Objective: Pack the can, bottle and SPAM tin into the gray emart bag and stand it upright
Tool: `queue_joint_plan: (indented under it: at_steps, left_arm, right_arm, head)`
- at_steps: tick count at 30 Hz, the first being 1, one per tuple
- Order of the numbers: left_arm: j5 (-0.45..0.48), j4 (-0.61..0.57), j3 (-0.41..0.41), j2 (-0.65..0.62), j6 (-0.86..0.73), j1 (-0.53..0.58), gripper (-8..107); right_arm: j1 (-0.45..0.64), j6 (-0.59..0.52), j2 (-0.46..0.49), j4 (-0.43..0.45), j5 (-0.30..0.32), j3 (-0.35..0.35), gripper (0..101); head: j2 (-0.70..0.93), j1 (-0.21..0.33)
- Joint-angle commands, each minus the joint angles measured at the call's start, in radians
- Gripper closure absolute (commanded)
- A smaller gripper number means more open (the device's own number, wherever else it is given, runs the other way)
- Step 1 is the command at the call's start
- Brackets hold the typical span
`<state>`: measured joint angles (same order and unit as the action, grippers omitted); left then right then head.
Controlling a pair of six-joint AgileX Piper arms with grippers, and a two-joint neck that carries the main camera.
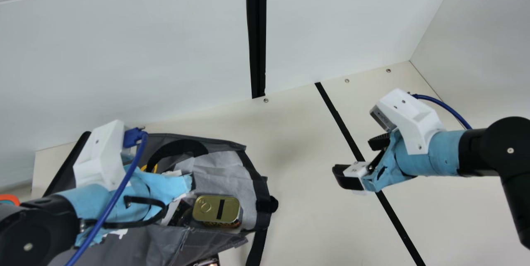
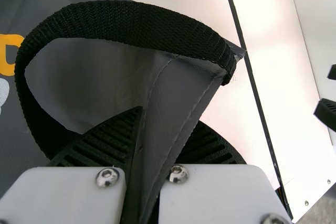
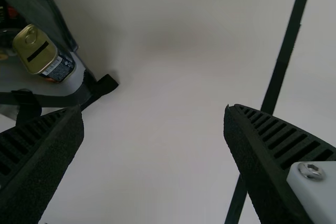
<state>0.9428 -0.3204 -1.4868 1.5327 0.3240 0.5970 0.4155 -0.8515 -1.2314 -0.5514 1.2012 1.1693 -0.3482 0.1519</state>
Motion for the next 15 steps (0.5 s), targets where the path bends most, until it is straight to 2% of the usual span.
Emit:
queue_joint_plan:
  at_steps: [1, 15]
  left_arm:
    - [0.000, 0.000, 0.000, 0.000, 0.000, 0.000, 107]
    - [0.000, 0.000, 0.000, 0.000, 0.000, 0.000, 107]
  right_arm:
    - [-0.007, -0.020, -0.008, -0.019, -0.006, -0.013, 6]
    - [-0.085, -0.116, -0.088, -0.109, -0.076, -0.100, 6]
  head:
    - [-0.001, 0.023]
    - [-0.001, 0.023]
